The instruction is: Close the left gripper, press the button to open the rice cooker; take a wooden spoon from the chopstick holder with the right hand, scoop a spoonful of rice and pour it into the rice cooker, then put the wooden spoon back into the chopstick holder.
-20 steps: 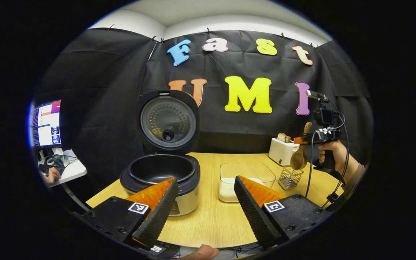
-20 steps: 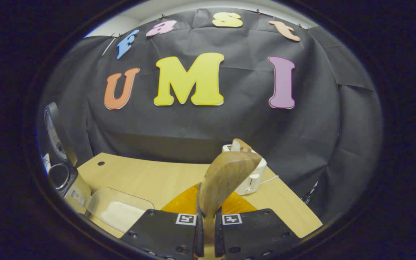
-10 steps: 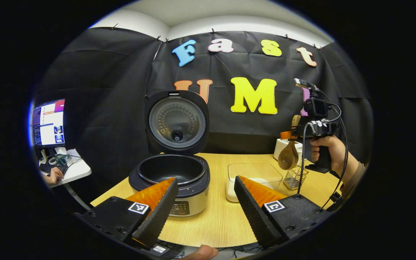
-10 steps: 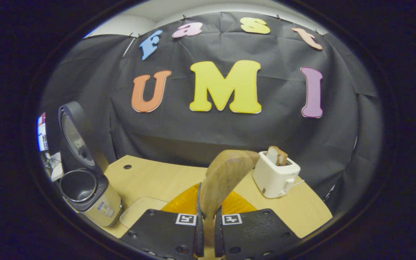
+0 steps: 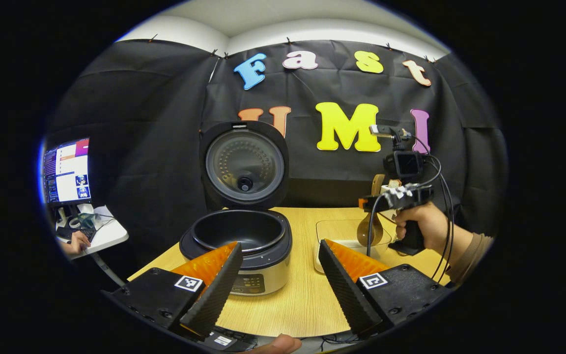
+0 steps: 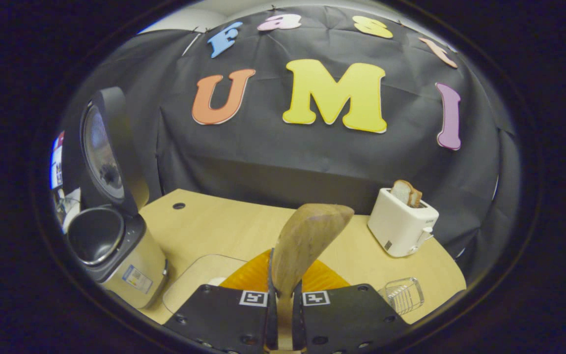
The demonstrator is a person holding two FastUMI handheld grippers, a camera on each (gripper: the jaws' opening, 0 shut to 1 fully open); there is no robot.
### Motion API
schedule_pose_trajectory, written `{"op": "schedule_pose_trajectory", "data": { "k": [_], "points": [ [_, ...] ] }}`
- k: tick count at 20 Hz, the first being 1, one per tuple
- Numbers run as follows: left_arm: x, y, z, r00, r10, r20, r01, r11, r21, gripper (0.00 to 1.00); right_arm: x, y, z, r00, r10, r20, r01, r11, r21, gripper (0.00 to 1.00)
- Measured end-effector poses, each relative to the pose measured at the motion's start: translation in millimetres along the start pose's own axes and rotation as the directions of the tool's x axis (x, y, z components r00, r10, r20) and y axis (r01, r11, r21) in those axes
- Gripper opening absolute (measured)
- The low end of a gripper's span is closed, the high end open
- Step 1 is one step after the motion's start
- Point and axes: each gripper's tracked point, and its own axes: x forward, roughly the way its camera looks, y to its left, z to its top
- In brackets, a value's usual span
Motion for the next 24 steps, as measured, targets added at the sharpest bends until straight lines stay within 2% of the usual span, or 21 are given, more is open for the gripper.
{"op": "schedule_pose_trajectory", "data": {
  "k": [2,5,8,9,10,13,14,15,19,24],
  "points": [
    [1.1,-1.8,-0.1,1.000,-0.016,-0.003,0.016,1.000,-0.016,0.99,6.7,4.1,-8.4,1.000,-0.017,0.000,0.017,0.999,-0.047,0.09],
    [0.4,5.0,-0.1,1.000,-0.012,-0.004,0.012,1.000,-0.015,0.99,11.5,6.3,-16.6,0.999,-0.037,-0.010,0.036,0.997,-0.074,0.11],
    [1.6,8.3,-4.2,1.000,-0.013,-0.015,0.013,1.000,-0.021,0.99,12.1,-6.1,-20.7,0.992,-0.125,-0.002,0.124,0.985,-0.124,0.11],
    [2.4,8.9,-5.5,1.000,-0.013,-0.019,0.013,1.000,-0.015,0.96,12.8,-8.6,-22.7,0.989,-0.147,0.003,0.146,0.980,-0.138,0.11],
    [2.5,9.9,-5.1,1.000,-0.012,-0.023,0.012,1.000,-0.006,1.00,13.4,-6.7,-27.7,0.989,-0.150,-0.007,0.147,0.979,-0.144,0.11],
    [2.3,8.1,-6.5,1.000,-0.012,-0.023,0.013,1.000,0.023,1.00,10.3,7.4,-34.8,0.990,-0.143,-0.021,0.139,0.982,-0.130,0.11],
    [2.8,6.7,-6.5,1.000,-0.018,-0.021,0.018,0.999,0.029,0.96,7.8,16.5,-37.3,0.991,-0.130,-0.030,0.125,0.984,-0.124,0.11],
    [3.2,5.1,-6.3,1.000,-0.023,-0.019,0.024,0.999,0.033,1.00,6.2,30.2,-40.4,0.994,-0.105,-0.043,0.100,0.989,-0.113,0.11],
    [0.5,9.6,-4.8,1.000,-0.021,-0.017,0.022,0.999,0.038,0.99,4.6,59.7,-45.7,0.994,-0.076,-0.080,0.069,0.993,-0.095,0.11],
    [2.0,14.2,-7.3,1.000,-0.017,-0.023,0.017,0.999,0.027,0.99,4.2,73.3,-45.5,0.993,-0.028,-0.111,0.031,0.999,0.028,0.12]
  ]
}}
